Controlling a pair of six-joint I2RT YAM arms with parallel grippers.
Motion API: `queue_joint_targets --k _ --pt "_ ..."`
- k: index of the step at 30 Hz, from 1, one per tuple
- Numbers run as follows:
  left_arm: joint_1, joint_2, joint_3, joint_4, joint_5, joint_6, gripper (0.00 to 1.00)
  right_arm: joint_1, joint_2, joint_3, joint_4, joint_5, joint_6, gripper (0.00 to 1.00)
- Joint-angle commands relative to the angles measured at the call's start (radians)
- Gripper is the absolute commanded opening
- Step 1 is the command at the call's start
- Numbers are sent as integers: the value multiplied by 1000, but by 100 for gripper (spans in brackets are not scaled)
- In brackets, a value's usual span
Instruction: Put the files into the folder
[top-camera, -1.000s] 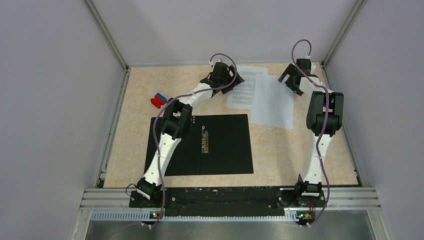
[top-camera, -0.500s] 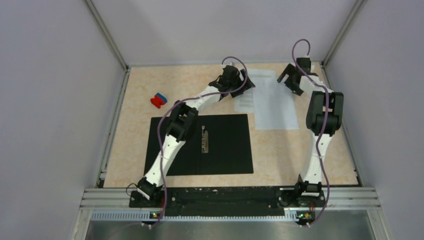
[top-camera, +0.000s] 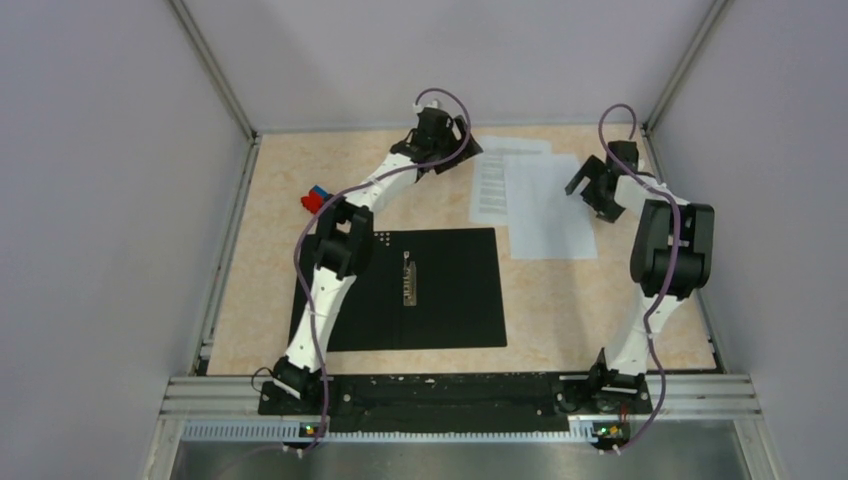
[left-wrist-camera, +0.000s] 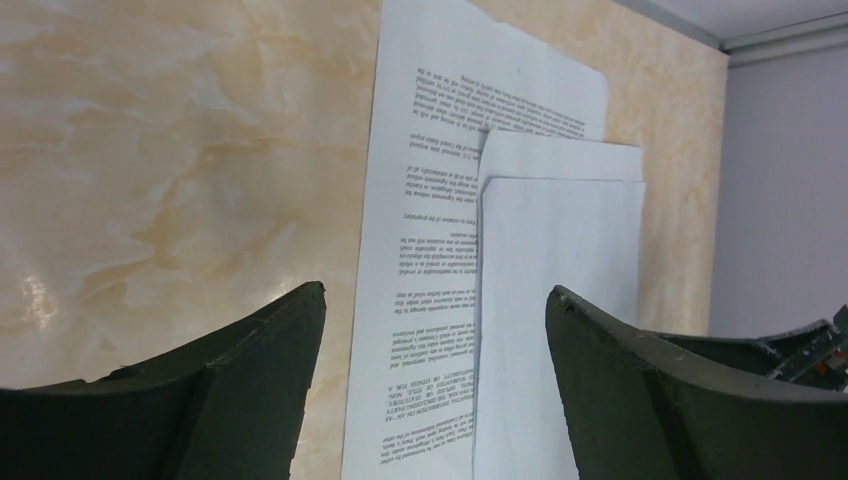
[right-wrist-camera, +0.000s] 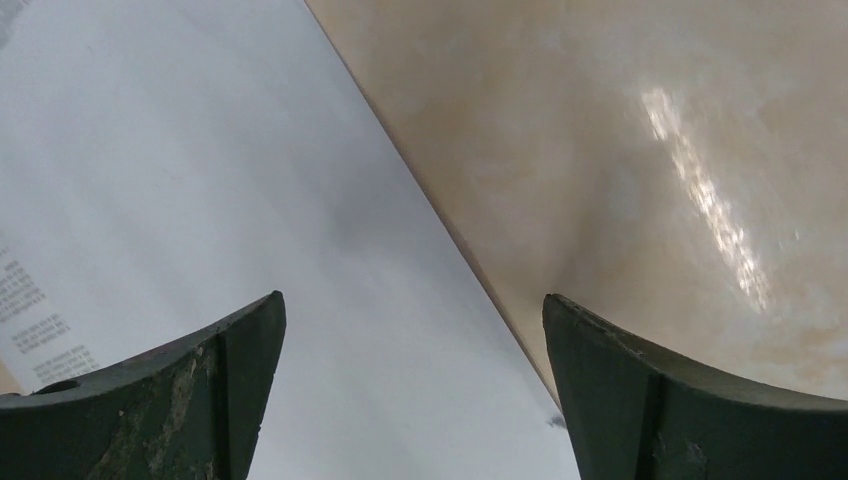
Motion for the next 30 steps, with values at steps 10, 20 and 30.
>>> queue_joint_targets --k 10,20,30 --pt "-63 -17 -64 -87 -53 45 85 -19 -224 -312 204 -116 42 99" --pt "-104 39 -1 -174 -142 49 86 -15 -226 -321 223 -150 44 99" --pt "-179 82 28 -167 -93 16 86 -2 -162 -243 216 -156 44 99"
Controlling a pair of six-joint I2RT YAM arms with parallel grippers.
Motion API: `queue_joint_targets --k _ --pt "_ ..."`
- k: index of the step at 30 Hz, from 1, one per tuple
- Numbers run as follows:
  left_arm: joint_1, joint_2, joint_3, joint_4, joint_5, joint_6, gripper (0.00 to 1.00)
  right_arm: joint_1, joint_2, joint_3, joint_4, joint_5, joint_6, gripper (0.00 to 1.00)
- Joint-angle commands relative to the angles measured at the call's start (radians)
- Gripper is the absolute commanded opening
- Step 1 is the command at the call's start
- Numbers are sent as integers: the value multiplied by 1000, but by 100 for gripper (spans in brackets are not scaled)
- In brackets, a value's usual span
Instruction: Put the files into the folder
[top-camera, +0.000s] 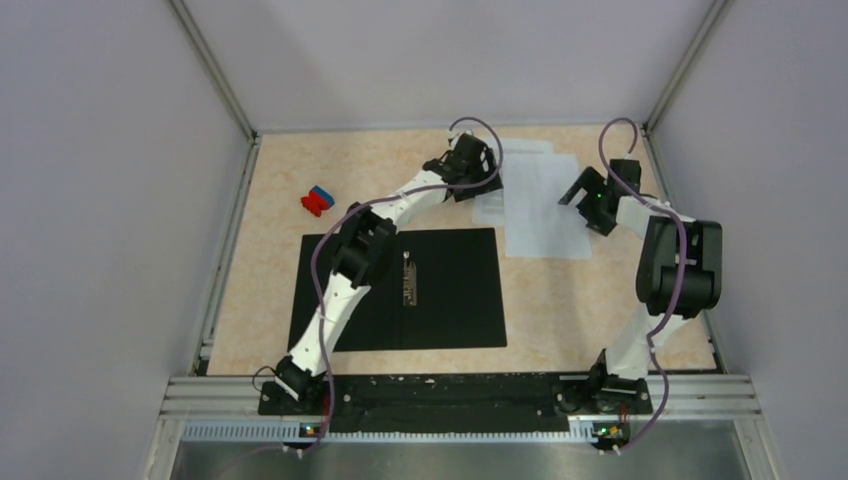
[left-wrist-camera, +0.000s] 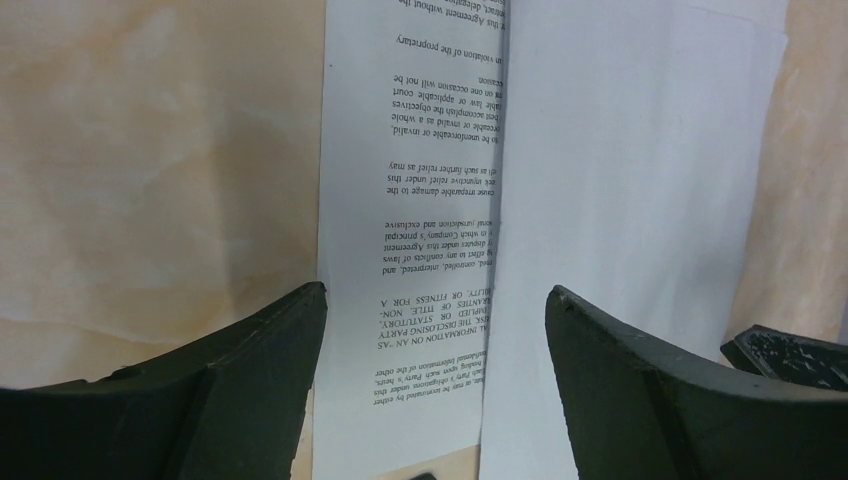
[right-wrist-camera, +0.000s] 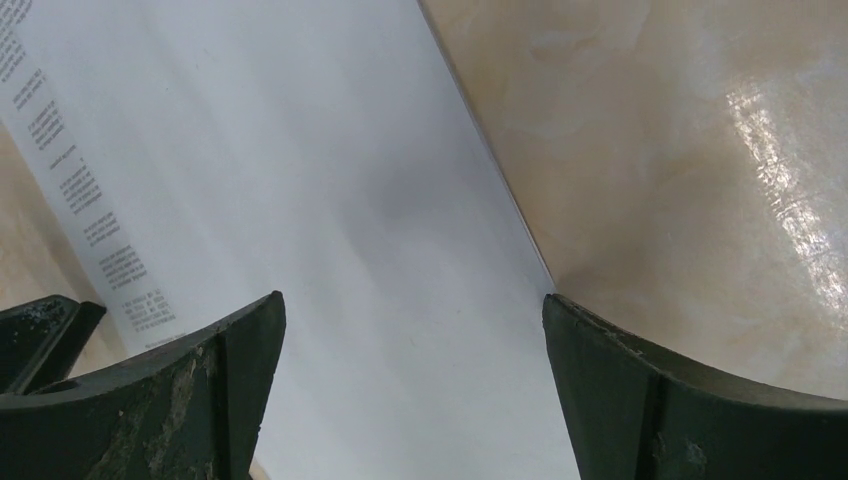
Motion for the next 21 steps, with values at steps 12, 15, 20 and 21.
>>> queue_joint_targets --k 12,15,20,21 --pt "-74 84 83 41 128 -63 85 20 123 188 14 -32 10 99" --pt "-74 92 96 40 129 -69 85 46 143 217 3 -34 14 99" --pt "-68 64 87 27 119 -47 85 23 68 217 -21 46 2 99" --pt "-66 57 85 25 117 -46 85 7 51 216 -28 55 2 99"
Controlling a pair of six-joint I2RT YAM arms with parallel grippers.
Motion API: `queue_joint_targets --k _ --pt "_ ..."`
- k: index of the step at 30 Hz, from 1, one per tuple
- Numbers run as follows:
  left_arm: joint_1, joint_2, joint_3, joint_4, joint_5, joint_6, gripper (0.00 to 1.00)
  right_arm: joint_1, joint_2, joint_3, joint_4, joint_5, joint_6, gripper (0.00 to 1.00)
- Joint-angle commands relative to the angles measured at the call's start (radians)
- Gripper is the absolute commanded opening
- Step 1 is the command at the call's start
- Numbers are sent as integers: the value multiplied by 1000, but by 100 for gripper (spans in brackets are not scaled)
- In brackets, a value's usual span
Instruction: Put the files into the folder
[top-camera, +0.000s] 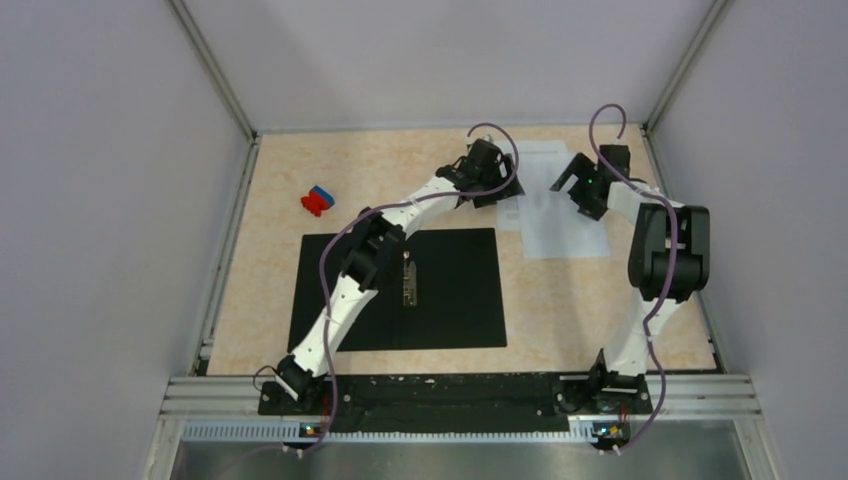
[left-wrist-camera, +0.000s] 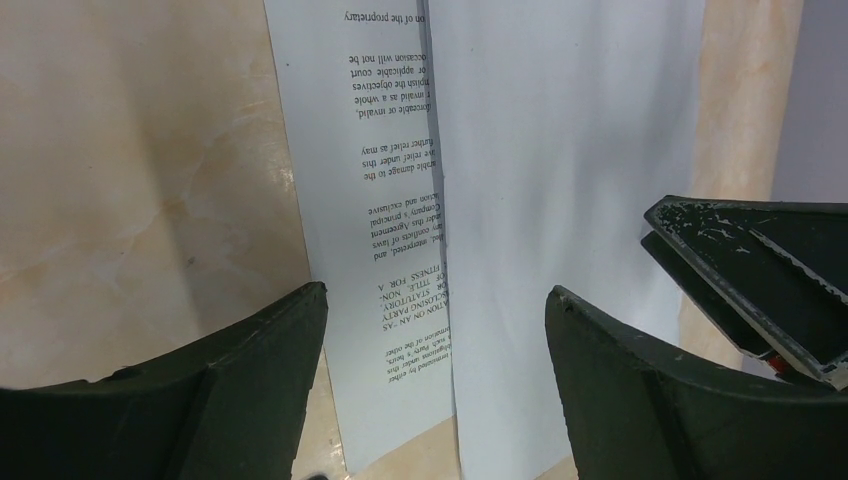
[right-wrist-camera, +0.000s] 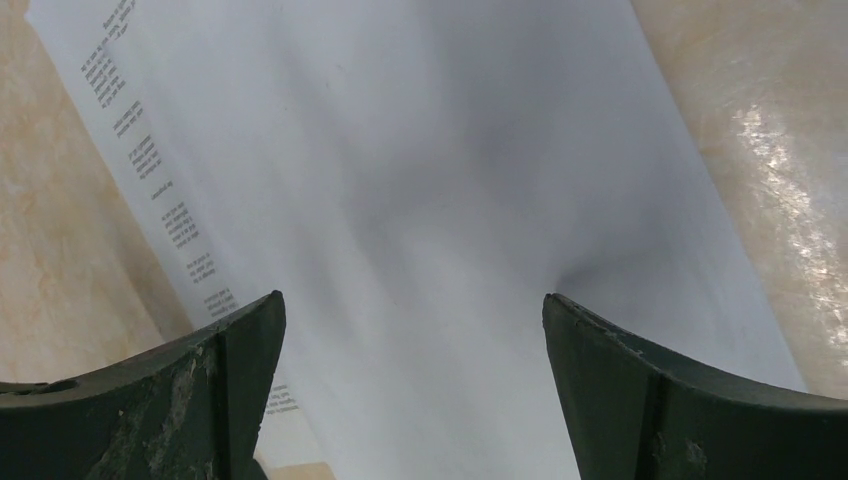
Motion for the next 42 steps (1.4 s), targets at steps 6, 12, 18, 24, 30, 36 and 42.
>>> queue_joint_targets --k 6,12,18,24,30,36,42 --pt "11 -14 11 -18 -2 18 85 -108 -109 38 -9 90 -26 99" --pt "13 4 15 -13 0 21 85 -136 -23 55 26 50 -30 99" --pt "12 22 20 -9 3 24 85 -115 11 41 41 33 -26 99" --pt "6 54 44 -11 13 10 85 -68 33 37 46 35 -20 99" --pt "-9 69 60 -6 21 0 85 -17 55 68 32 40 -19 99" --pt "-3 35 28 -26 -8 21 84 -50 -17 86 -4 106 -46 99" --pt "8 11 3 -45 -37 32 84 -130 -39 55 9 126 -47 99"
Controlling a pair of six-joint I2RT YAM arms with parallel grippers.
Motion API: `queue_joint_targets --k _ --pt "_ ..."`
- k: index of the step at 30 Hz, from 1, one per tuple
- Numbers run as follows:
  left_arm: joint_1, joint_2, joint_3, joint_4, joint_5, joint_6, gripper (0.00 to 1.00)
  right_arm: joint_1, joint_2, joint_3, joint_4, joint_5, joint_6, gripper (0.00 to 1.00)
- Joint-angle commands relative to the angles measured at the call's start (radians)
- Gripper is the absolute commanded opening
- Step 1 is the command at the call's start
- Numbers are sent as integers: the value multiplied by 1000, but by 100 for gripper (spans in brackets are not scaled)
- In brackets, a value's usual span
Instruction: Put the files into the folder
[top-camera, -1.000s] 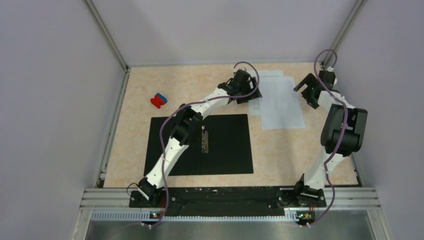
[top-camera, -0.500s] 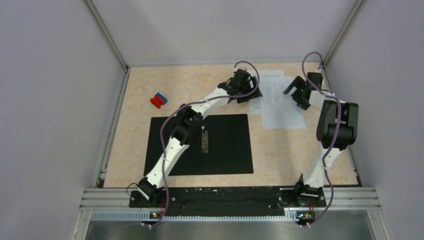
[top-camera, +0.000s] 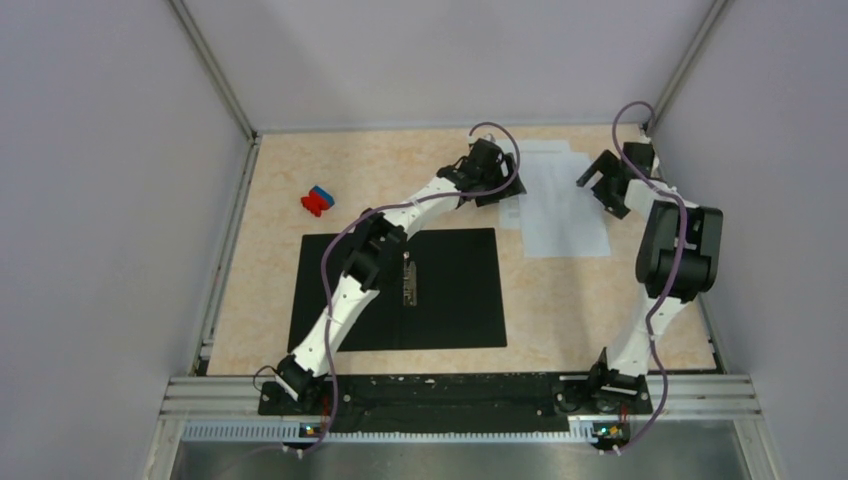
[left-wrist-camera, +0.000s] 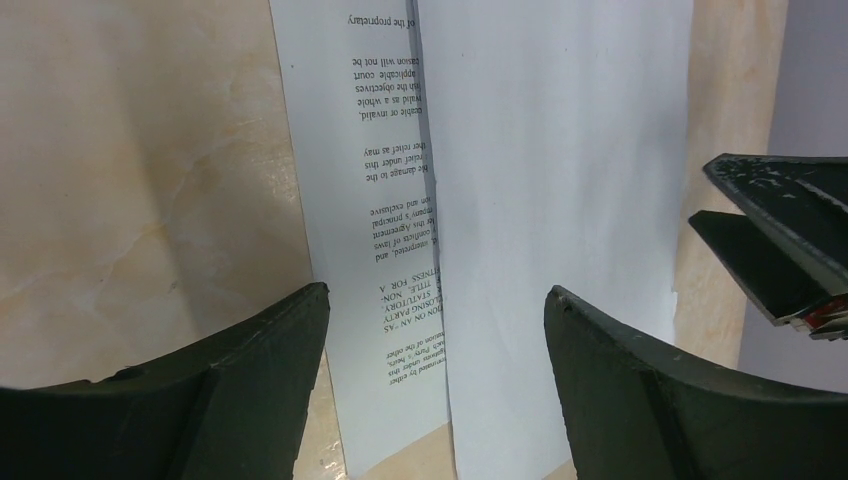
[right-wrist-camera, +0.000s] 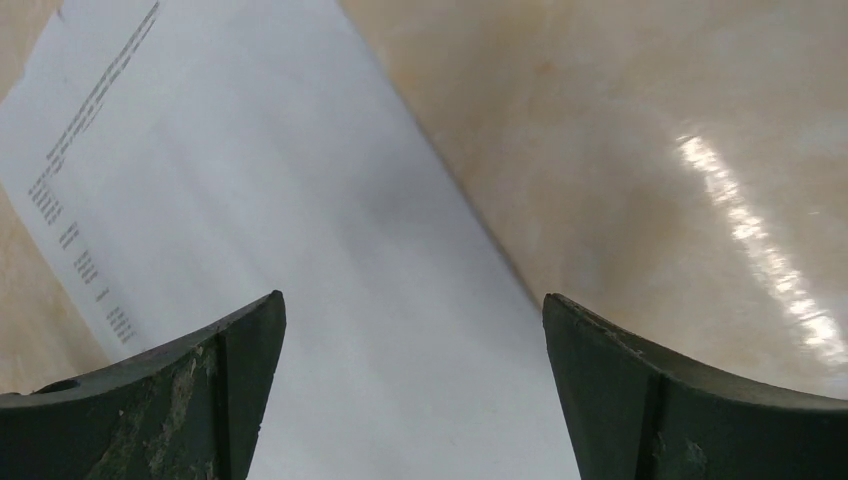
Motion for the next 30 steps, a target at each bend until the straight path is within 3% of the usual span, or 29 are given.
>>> queue_joint_targets --k 1,11,20,30 --pt "5 -19 -30 -61 -47 27 84 -56 -55 13 16 41 -18 99" --pt "3 -10 -28 -92 -84 21 85 -40 15 -38 63 -19 -8 99" --pt "-10 -56 -46 -151 -278 49 86 7 31 -32 58 -17 -4 99" --pt "-24 40 7 -115 -105 18 86 77 74 12 40 -36 2 99"
